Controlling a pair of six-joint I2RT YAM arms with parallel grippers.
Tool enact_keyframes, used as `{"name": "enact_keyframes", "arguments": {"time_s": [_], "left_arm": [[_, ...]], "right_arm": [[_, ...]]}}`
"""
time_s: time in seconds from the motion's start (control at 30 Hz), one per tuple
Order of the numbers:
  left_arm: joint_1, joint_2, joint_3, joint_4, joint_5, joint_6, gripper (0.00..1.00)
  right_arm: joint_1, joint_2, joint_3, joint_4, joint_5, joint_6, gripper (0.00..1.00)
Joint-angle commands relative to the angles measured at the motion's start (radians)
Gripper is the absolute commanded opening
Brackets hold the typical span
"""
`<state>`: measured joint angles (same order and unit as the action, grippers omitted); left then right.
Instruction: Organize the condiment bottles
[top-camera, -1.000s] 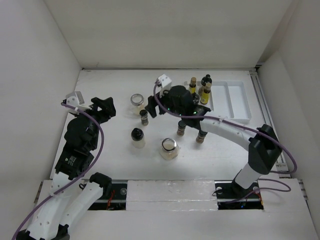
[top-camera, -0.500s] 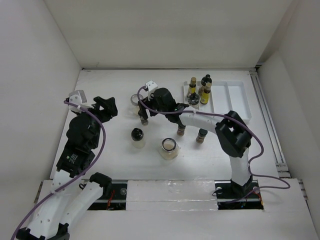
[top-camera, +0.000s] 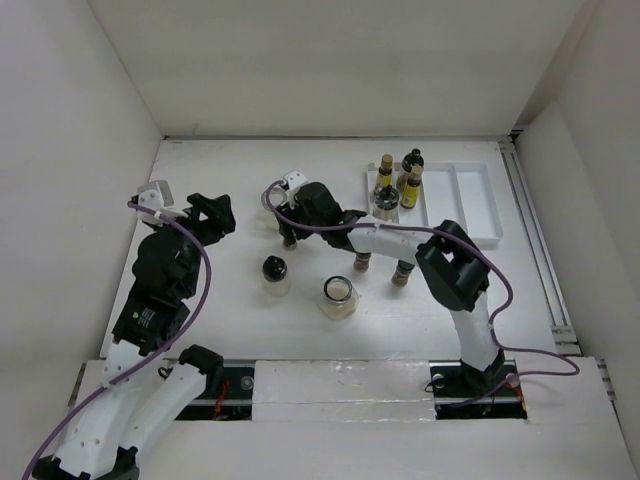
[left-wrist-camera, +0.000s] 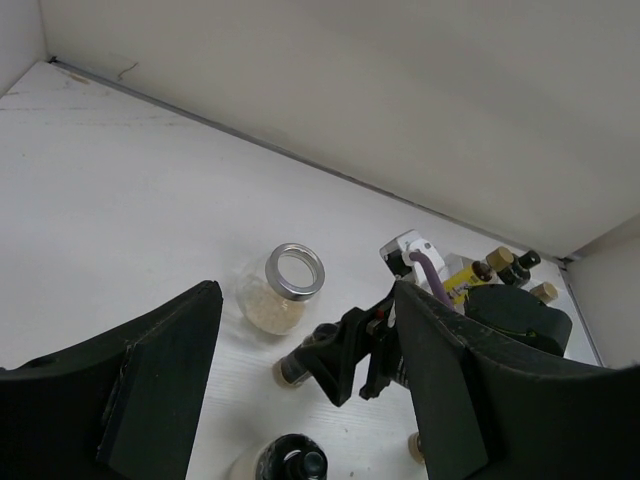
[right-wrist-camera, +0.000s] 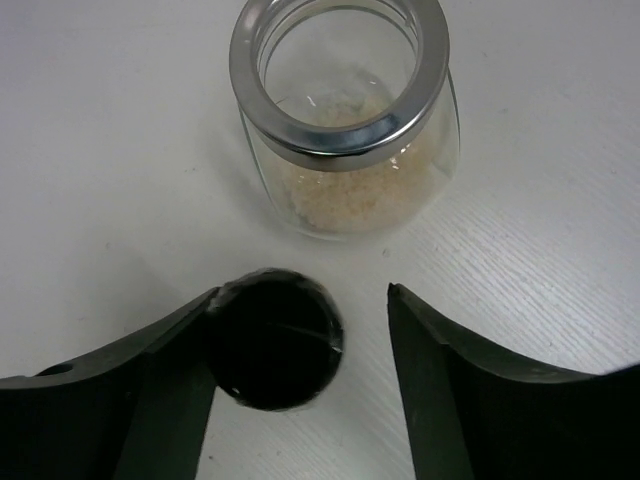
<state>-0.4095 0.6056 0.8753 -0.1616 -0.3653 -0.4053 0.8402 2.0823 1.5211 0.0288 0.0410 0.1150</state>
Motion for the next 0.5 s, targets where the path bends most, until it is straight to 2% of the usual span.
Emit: {"name": "enact_keyframes", "arguments": {"time_s": [0.0, 0.03, 0.13, 0.27, 0.33, 0.47], "left_arm": [[0.005, -0.015, 0.001, 0.046, 0.011, 0.010, 0.65], [0.005, -0.015, 0.001, 0.047, 0.011, 0.010, 0.65], [0.005, -0.006, 0.001, 0.037, 0.011, 0.010, 0.65], [0.005, -0.006, 0.001, 0.047, 0.020, 0.010, 0.65], [0.005, -0.006, 0.001, 0.037, 0.020, 0.010, 0.65], [0.005, -0.006, 0.001, 0.047, 0.020, 0.010, 0.65]], "right_arm": [[0.011, -0.048, -0.006, 0.027, 0.030, 0.009, 0.68], [0.011, -0.039, -0.006, 0.026, 0.030, 0.009, 0.63], [0.011, -0.030, 0.005, 0.026, 0.030, 0.009, 0.41], [0.011, -0.128, -0.009, 0.048, 0.082, 0.009, 0.33], [0.011, -0.180, -0.018, 0.048, 0.123, -0.003, 0.33], [-0.004, -0.443, -0.143, 0.085, 0.203, -0.023, 0.32]]}}
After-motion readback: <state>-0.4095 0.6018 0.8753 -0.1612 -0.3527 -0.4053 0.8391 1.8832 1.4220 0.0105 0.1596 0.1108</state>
